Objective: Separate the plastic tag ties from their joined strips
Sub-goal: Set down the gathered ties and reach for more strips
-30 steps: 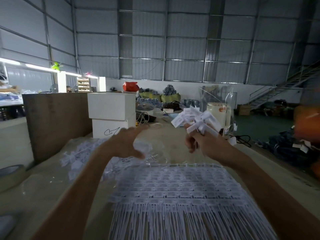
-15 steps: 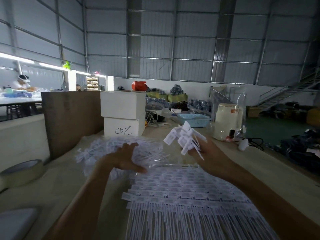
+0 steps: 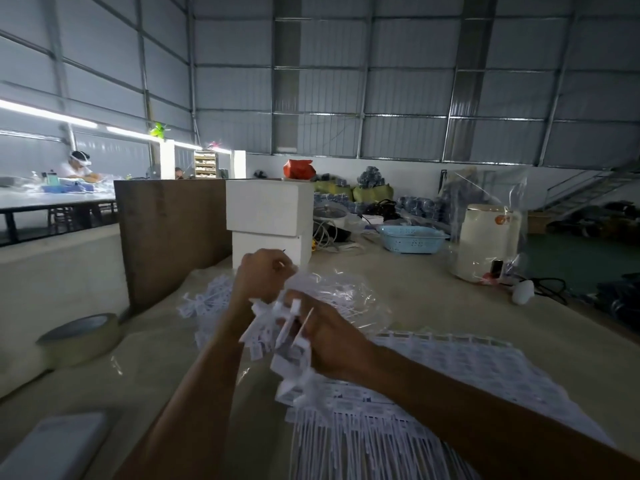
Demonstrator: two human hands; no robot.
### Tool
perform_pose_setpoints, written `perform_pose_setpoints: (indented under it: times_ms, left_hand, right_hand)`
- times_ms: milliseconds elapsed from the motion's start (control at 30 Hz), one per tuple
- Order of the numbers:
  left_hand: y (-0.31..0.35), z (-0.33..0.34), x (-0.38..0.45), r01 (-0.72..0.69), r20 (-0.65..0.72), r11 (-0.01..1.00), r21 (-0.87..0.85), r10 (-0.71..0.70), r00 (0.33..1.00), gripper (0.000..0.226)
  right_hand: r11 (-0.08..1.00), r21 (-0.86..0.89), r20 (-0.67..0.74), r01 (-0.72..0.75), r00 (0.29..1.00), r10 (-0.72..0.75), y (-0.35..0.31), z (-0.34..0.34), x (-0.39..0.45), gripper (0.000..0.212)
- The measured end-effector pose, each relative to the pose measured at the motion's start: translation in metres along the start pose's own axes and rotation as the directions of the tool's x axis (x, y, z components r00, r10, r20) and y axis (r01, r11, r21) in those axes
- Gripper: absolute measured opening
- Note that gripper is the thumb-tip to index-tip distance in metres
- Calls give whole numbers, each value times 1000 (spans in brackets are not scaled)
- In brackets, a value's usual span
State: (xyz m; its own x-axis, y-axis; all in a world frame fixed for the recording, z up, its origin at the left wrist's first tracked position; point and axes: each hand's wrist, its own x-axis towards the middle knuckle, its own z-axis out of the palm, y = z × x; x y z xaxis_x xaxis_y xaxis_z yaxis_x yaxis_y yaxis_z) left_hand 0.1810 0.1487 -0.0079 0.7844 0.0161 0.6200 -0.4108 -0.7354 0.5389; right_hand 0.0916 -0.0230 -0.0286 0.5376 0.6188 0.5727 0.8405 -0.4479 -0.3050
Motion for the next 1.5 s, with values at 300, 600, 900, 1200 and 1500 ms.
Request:
perform_pose_setpoints:
  times_ms: [300, 600, 900, 1200, 1500]
  left_hand:
    - [33, -25, 10, -26, 80, 931, -365, 60, 995, 28]
    - [50, -28, 9, -159, -43, 970, -182, 154, 987, 26]
    - [56, -23, 14, -200, -40, 965, -170, 196, 980, 24]
    - [56, -17, 14, -228, -1, 967, -111, 230, 973, 21]
    - [74, -13, 4, -283, 194, 959, -12, 280, 940, 28]
  right_hand:
    - [898, -416, 223, -139, 942, 249, 81, 22, 35, 51]
    - [751, -380, 143, -541, 767, 625, 116, 22, 117, 50]
    - [632, -603, 172, -486, 695, 698, 160, 44, 131, 42]
    - [699, -571, 206, -429, 750, 628, 147, 6, 121, 56]
    - [877, -470, 237, 97, 971, 19, 69, -8, -9, 50]
